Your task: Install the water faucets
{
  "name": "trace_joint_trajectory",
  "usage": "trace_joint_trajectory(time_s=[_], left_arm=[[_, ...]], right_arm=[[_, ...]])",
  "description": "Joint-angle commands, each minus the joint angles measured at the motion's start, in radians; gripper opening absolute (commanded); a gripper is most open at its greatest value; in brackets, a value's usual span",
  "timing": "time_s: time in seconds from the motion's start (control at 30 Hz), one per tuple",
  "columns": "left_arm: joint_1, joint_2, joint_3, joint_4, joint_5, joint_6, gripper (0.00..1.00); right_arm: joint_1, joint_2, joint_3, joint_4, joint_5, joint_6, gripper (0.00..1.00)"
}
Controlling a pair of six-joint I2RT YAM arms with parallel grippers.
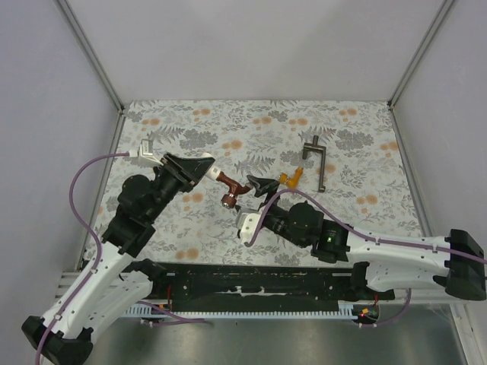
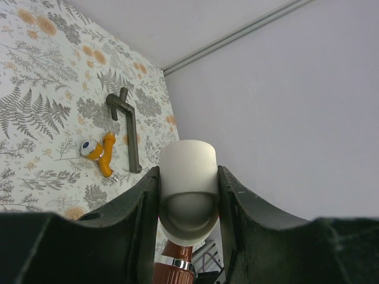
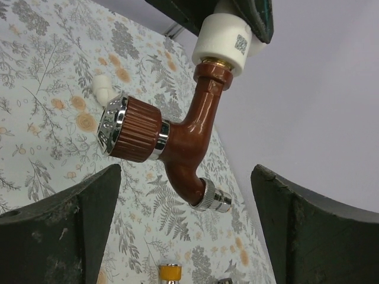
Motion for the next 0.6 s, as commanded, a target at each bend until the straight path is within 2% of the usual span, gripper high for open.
trace_joint_trajectory(time_s=[0.0, 0.17, 0.27, 0.43, 0.57], left_arm=[[0.001, -0.015, 0.056, 0.048, 0.037, -0.059, 0.02], [0.003, -0.011, 0.066, 0.055, 0.068, -0.075, 0.02], [0.001, -0.012, 0.066, 0.059, 0.077, -0.079, 0.02], [0.003, -0.026, 0.048, 0.074, 0.080, -0.079, 0.02], [0.003, -0.057, -0.018, 0.143, 0.074, -0.055, 0.02]], right_arm=[[0.006, 0.046, 0.015, 0.075, 0.038, -0.066, 0.96], [0.006, 0.098, 0.001, 0.160, 0.055, -0.091, 0.95], [0.006, 0.121, -0.002, 0.224, 0.050, -0.073, 0.85], [-0.003, 0.131, 0.001, 0.266, 0.041, 0.012, 0.45], [-0.044, 0.071, 0.014, 0.202, -0.028, 0.209, 0.16]])
